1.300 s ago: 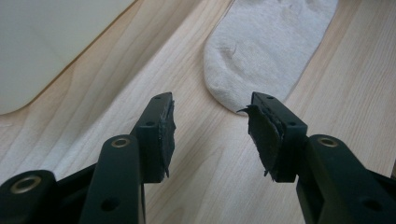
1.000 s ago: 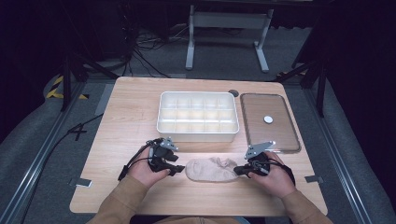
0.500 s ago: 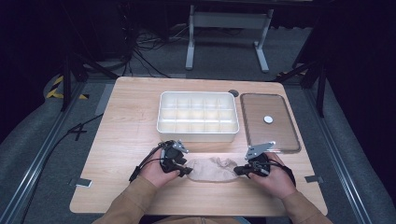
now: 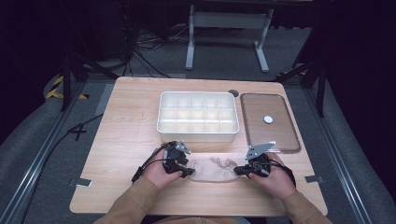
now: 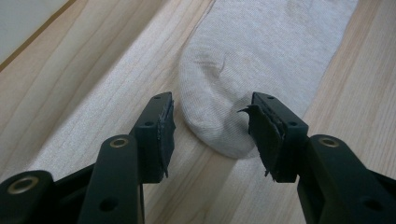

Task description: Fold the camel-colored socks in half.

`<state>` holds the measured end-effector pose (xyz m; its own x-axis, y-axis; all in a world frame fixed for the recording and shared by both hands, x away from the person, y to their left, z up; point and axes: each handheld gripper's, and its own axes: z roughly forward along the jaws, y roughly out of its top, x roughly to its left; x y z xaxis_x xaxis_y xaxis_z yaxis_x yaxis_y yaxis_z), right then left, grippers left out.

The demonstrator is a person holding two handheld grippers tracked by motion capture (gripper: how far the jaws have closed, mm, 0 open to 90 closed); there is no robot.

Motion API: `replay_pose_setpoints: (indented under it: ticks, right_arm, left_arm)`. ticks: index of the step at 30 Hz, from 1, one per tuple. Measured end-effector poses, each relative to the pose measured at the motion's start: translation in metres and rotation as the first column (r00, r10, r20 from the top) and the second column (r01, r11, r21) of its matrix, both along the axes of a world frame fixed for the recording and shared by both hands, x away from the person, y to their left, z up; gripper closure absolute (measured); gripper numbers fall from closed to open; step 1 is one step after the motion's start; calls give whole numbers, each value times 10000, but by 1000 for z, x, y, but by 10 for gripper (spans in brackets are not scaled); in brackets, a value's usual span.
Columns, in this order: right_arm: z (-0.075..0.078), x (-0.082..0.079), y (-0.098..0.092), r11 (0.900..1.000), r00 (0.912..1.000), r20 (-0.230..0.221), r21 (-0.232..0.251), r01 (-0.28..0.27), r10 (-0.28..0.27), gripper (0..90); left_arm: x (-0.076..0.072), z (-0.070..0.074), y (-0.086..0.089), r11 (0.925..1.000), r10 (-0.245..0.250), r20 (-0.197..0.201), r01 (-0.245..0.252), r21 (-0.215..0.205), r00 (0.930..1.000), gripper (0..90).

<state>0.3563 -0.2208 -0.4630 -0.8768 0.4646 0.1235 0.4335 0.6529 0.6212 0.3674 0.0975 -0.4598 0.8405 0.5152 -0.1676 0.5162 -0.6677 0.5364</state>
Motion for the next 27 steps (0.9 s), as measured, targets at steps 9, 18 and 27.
replay_pose_setpoints:
  ticks: [9, 18, 27]
  right_arm:
    - [0, 0, 0, 10000, 10000, 68, 4, -42, 42, 891]
    - [-1, -1, 0, 10000, 9999, 124, 40, -15, 14, 891]
    - [-2, -1, -2, 9998, 9999, 109, 208, 61, -63, 892]
  left_arm:
    - [-3, 0, -7, 9992, -254, 351, 244, 307, 9991, 577]
    - [-4, 1, -11, 9988, -467, -38, 467, 150, 9989, 813]
    - [-6, 8, -16, 9981, -550, 368, 539, 304, 9978, 825]
